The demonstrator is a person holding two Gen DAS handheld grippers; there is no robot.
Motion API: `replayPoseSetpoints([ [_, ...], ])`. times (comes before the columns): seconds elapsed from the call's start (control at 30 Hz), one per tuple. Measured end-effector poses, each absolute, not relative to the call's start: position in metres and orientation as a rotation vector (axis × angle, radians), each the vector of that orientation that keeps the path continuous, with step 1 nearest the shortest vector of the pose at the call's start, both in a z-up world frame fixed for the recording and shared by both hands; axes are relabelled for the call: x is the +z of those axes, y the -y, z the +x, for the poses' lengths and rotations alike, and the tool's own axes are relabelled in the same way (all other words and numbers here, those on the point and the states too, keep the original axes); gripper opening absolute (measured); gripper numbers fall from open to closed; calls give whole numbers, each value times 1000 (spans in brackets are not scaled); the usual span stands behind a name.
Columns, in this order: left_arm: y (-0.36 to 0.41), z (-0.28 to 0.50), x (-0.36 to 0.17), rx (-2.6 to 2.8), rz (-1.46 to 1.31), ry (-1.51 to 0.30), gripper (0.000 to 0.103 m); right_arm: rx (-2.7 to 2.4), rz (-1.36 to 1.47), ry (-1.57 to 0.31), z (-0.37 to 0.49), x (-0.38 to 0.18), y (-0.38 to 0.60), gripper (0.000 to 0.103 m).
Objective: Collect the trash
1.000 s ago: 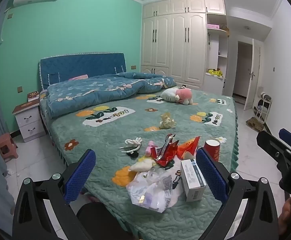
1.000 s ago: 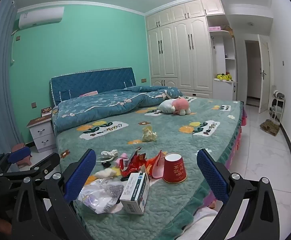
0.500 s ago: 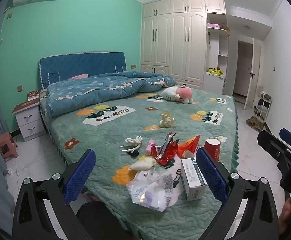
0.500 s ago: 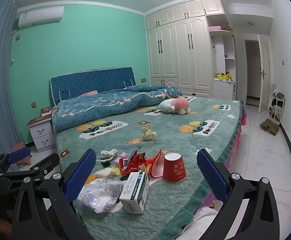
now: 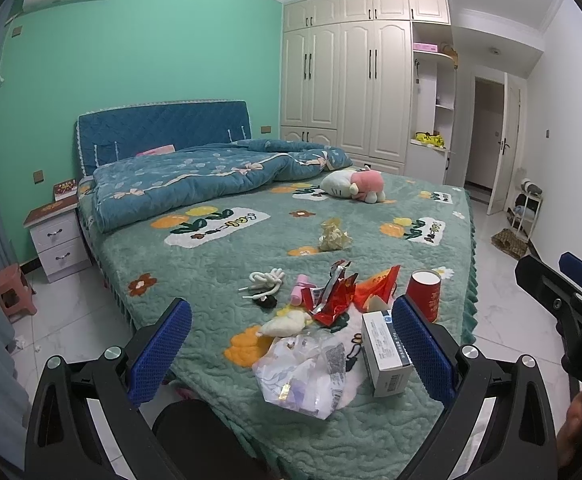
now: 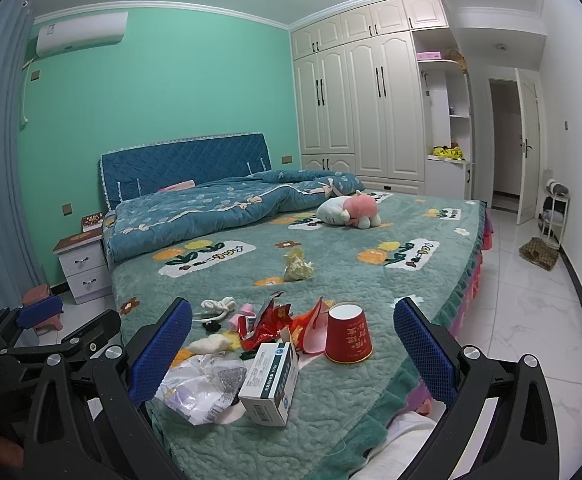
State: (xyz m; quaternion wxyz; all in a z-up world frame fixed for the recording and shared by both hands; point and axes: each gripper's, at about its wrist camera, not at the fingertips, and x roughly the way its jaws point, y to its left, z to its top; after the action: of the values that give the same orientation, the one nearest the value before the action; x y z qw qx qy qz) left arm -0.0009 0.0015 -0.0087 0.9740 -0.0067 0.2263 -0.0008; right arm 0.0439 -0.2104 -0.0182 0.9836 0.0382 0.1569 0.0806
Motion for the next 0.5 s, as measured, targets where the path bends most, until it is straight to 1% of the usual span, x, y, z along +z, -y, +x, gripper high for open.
replayPoseSetpoints([
  [0.5, -1, 0, -10, -5, -13, -459, 99, 163, 76, -317, 44, -19, 209, 98],
])
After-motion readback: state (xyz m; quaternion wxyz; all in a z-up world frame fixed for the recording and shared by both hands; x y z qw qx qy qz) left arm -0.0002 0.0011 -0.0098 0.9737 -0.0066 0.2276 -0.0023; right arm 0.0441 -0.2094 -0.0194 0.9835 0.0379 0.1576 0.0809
